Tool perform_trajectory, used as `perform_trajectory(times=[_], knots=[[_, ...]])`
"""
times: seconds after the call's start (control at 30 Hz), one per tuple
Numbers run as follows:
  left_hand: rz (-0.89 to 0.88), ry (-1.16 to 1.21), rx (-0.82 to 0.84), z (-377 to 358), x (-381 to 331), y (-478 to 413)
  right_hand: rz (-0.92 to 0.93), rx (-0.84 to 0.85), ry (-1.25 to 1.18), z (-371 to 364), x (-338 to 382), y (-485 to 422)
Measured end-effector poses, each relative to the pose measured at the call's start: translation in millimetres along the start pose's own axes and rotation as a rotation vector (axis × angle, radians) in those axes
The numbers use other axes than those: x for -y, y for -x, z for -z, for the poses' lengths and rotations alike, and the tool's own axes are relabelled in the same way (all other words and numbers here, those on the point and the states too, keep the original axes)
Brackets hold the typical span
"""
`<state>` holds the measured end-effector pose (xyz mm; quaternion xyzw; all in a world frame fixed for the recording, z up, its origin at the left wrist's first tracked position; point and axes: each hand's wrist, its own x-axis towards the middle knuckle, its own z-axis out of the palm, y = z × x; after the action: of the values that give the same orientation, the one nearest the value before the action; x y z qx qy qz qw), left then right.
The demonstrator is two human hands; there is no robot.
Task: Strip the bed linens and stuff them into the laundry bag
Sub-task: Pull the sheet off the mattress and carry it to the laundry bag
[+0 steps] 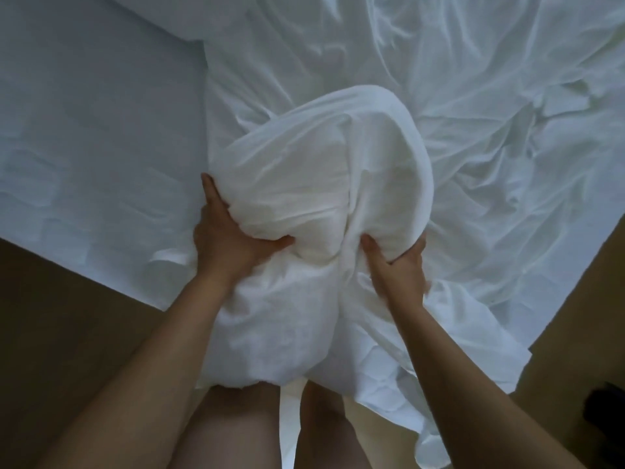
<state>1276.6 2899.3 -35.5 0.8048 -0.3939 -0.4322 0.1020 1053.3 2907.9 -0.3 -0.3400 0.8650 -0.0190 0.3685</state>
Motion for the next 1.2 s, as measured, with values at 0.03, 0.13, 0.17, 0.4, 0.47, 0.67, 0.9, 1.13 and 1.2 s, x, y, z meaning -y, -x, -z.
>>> perform_trajectory(times=[0.03,0.13,0.17,0.4,0.47,0.67,0.9,1.13,1.2], knots=[[0.001,0.067,-0.004,-5,-3,6,-0.016,-0.010,-0.015,-3,2,-1],[0.072,0.230,0.021,-21,-21,26,-0.027,0.057,0.002,-2,5,-3],[0.083,0.303,0.018,-26,-30,34,-0.041,0.105,-0.058,0,7,-1],[-0.194,0.577,-0.106,-40,-74,79,-0.269,0.352,-0.708,21,-12,17],[-0.149,0.476,-0.034,-54,-67,79,-0.324,0.356,-0.718,5,-17,15],[-0.176,0.270,0.060,-57,-41,98,-0.338,0.250,-0.878,-21,-30,23],[-0.512,0.097,0.072,-63,-47,182,-0.118,0.480,-0.987,24,-90,63],[-0.673,-0.032,0.406,-96,-42,199,-0.122,0.510,-0.932,41,-112,67],[-0.636,0.007,0.560,-106,-42,198,-0.143,0.521,-0.908,41,-118,59]])
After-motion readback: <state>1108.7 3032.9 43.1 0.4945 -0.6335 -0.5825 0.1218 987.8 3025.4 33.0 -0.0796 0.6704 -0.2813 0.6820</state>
